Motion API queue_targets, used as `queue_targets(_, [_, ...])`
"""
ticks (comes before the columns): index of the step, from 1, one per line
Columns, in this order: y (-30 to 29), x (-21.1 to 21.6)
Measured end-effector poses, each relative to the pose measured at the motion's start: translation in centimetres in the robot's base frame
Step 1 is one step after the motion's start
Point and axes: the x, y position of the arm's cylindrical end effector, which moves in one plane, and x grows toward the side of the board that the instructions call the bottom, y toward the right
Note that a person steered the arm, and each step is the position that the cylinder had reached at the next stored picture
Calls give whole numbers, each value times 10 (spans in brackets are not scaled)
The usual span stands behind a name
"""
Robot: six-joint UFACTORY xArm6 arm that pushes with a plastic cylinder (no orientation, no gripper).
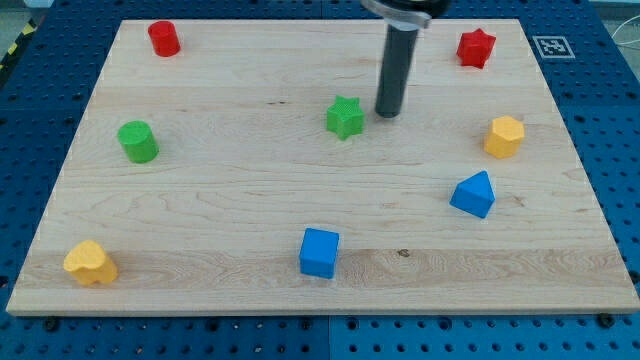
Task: Push the green star a bit left and down
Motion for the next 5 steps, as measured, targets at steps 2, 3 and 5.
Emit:
queue_targets(2, [-56,-19])
queue_targets(3, [-67,-33])
queue_targets(5, [-78,8])
